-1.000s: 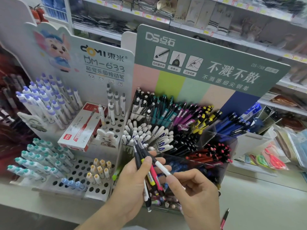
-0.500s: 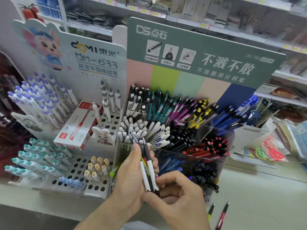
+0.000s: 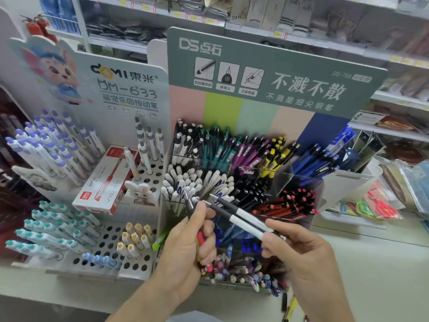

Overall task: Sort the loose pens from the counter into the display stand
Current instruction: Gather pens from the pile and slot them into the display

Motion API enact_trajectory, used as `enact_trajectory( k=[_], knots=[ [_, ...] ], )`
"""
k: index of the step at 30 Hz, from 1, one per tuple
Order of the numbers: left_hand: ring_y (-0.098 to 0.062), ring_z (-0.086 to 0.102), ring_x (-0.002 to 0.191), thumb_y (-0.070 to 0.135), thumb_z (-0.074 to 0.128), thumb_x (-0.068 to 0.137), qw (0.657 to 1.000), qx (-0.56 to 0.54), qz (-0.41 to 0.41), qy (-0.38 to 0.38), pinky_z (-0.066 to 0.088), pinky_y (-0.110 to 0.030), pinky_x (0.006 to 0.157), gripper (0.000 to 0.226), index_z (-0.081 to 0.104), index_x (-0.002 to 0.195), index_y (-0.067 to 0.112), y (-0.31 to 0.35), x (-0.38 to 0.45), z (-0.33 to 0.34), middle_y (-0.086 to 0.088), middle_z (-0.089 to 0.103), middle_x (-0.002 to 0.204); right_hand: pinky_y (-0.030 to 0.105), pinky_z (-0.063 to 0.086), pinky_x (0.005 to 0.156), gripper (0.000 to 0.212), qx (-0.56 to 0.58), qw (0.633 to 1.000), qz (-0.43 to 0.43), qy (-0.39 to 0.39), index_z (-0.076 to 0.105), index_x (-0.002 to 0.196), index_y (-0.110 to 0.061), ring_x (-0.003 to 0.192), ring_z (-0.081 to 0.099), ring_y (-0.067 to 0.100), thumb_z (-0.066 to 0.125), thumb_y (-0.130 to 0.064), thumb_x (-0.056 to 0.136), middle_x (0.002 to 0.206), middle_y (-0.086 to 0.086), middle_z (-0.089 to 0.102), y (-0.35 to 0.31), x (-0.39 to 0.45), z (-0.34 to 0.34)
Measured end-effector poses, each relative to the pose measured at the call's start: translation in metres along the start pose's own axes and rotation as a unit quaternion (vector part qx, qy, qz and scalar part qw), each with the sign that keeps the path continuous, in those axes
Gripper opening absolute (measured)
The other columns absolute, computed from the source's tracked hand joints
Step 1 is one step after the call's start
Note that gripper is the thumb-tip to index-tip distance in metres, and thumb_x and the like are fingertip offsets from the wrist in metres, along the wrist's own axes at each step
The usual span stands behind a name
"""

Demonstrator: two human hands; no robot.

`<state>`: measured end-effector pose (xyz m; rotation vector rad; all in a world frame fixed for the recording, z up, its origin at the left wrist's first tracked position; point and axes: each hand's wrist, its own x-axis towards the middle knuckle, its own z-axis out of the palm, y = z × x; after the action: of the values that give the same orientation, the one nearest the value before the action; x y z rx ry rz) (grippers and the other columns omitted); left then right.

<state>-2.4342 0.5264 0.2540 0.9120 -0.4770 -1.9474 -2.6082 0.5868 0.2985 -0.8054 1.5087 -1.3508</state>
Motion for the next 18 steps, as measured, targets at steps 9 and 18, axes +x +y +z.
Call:
enact_trajectory(
  k=[9, 18],
  knots=[
    [-0.01, 0.025, 0.033, 0.04, 0.073, 0.072, 0.986, 0.153, 0.074, -0.003, 0.018, -0.017, 0.037, 0.037, 0.066, 0.086, 0.007, -0.001, -0.002, 0.003, -0.016, 0.054, 0.063, 0.02, 0.055, 0.068, 0.076, -0.053, 0.996, 0.002, -0.073, 0.084, 0.092, -0.025, 0.063, 0.069, 0.02, 0.093, -0.071, 0.033, 0.075, 0.012, 0.075, -0.015, 0.008, -0.038],
    [-0.017, 0.026, 0.038, 0.038, 0.067, 0.08, 0.978, 0.164, 0.13, 0.026, 0.027, -0.024, 0.04, 0.033, 0.055, 0.077, 0.007, 0.021, -0.006, -0.015, -0.011, 0.035, 0.047, 0.025, 0.059, 0.061, 0.026, 0.06, 0.995, -0.034, -0.071, 0.078, 0.098, -0.007, 0.065, 0.069, 0.024, 0.077, -0.022, 0.077, 0.075, 0.017, 0.071, -0.01, 0.029, 0.011]
  ],
)
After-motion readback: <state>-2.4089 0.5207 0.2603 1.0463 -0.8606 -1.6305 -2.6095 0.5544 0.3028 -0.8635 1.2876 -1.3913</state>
